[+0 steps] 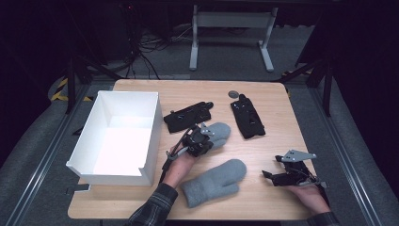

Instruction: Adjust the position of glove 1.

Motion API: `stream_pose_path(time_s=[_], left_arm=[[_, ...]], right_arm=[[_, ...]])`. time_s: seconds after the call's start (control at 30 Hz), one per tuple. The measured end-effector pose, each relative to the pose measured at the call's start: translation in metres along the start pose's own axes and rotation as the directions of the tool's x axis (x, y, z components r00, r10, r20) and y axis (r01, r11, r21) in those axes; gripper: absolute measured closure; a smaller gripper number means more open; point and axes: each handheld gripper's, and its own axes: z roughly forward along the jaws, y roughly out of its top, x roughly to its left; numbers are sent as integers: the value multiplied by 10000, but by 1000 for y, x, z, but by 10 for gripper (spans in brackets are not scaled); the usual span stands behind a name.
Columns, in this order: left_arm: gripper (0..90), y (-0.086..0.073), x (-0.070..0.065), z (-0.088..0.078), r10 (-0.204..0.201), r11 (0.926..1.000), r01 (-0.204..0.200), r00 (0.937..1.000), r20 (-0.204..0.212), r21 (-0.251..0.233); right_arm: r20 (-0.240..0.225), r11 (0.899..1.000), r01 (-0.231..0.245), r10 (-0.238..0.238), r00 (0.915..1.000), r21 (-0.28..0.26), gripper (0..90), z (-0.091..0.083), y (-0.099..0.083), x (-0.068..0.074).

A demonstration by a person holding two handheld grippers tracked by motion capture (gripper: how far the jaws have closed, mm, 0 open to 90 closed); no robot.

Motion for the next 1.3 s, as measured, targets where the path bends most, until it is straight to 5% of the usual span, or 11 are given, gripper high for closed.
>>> stream_pose_path(time_s=[0.1, 0.27, 0.43, 0.53, 0.77, 1.03, 1.3], left_arm=[[900, 4, -16, 7, 211, 9998, -213, 9988, 442, 23], [867, 8, -23, 8, 443, 9989, -431, 9963, 730, -191], [708, 13, -9, -5, 446, 9977, -430, 9985, 303, -517], [691, 12, -2, -5, 477, 9972, -462, 9986, 236, -583], [600, 6, 19, 23, 450, 9988, -456, 9983, 357, 153], [514, 0, 26, 33, 164, 9994, -181, 9979, 623, 282], [782, 2, 21, 33, 667, 9962, -695, 9963, 535, 529]], right_arm=[[-11, 10000, -10, 10, 10000, -7, 148, 0, 0, 0], [0, 10000, -6, 6, 10000, 5, 149, 0, 0, 0], [-12, 10000, -8, 8, 10000, -7, 148, 0, 0, 0], [0, 10000, -11, 11, 10000, 6, 148, 0, 0, 0], [-11, 10000, -6, 6, 10000, -8, 148, 0, 0, 0], [2, 10000, -10, 10, 10000, 6, 148, 0, 0, 0], [12, 10000, -16, 16, 10000, -9, 148, 0, 0, 0]])
